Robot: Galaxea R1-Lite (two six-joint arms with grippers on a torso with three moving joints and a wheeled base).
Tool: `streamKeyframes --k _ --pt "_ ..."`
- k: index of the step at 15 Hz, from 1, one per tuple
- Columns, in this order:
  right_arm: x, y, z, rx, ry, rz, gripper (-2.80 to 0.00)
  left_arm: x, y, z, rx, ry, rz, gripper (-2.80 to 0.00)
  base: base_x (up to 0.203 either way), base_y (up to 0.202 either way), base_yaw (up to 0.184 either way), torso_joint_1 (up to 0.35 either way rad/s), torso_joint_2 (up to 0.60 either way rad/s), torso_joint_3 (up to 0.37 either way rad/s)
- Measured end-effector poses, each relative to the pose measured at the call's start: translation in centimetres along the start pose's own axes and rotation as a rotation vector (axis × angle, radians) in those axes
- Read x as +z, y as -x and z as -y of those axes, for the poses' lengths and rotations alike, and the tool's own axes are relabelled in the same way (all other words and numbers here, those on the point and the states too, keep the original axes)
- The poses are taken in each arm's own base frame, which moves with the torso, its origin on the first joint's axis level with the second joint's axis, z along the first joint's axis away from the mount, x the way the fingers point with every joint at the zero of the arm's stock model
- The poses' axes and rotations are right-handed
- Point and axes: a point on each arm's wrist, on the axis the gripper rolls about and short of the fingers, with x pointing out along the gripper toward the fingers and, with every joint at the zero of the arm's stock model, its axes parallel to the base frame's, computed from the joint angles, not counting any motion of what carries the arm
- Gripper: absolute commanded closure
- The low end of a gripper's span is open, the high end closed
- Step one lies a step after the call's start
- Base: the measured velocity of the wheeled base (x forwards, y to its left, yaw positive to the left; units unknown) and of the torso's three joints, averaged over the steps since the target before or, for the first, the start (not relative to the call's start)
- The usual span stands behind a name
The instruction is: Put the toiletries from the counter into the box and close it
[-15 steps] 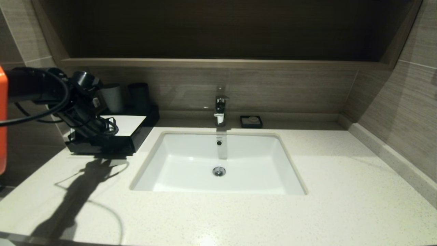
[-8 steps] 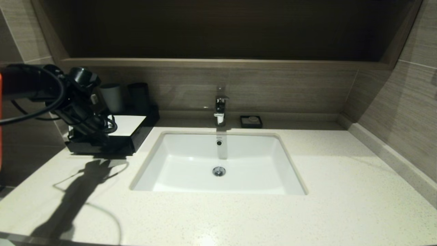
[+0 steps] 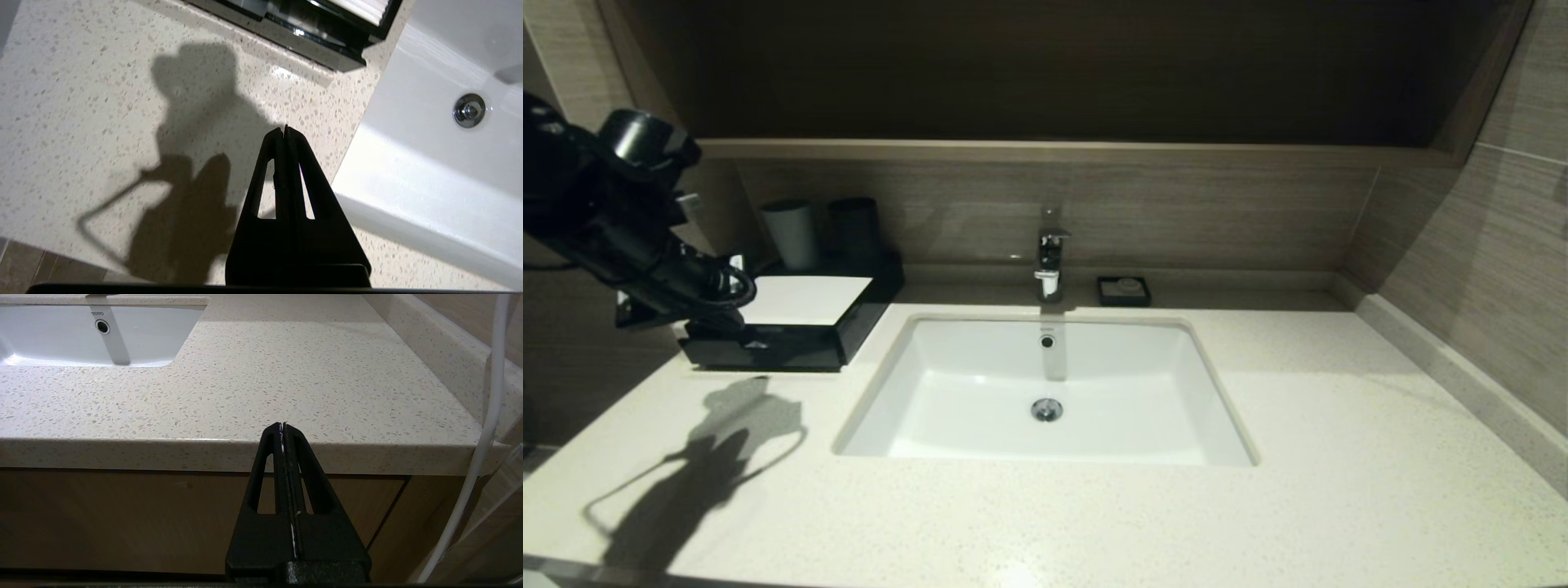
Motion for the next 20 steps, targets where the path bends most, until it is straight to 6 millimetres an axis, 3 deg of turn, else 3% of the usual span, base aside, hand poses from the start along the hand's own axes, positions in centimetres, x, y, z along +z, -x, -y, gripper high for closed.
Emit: streamKeyframes --k 4,7,20 --pt "0.0 0.0 0.0 0.0 0.0 0.0 0.0 -3.6 5.9 -1.0 -0.044 -0.069 0.059 0.0 0.0 0.0 0.0 0.0 0.0 0.0" --pt "0.0 0.0 0.0 0.0 0.0 0.0 0.0 -6.8 9.1 -1.8 -0.104 -0.145 0.086 0.0 0.0 0.0 0.0 0.0 0.0 0.0" --pt "0.0 0.0 0.0 0.0 0.0 0.0 0.0 -15.8 13.6 -4.6 -0.243 -0.232 0.3 0.0 0.0 0.0 0.0 0.0 0.0 0.0"
